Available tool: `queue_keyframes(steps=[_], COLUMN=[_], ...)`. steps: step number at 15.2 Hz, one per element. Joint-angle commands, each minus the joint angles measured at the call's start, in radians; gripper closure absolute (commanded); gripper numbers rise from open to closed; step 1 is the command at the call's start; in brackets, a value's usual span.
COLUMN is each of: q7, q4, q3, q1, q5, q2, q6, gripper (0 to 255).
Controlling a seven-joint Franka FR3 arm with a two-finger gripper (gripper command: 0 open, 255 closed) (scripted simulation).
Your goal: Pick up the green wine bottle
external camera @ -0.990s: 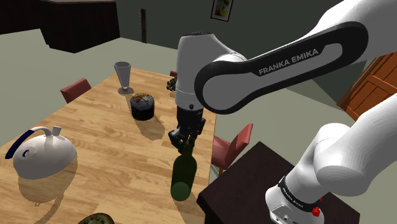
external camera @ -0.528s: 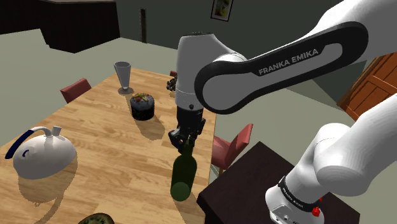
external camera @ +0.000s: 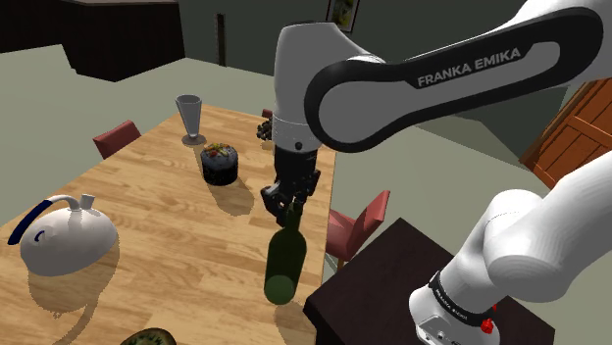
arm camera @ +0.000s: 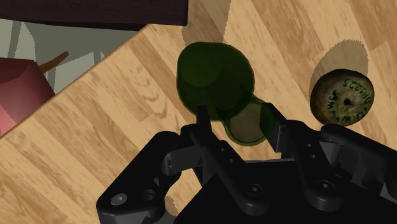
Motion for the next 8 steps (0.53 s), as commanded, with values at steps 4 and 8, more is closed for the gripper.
queue_keyframes(steps=[4, 8], q7=[0.001, 0.003], q4=[0.048, 0.079], q3=[-0.010, -0.016], q1=[-0.001, -0.002], q5=[-0.001, -0.002], q2=[-0.026, -0.039], q6=[-0.073, -0.117], gripper=[255, 255])
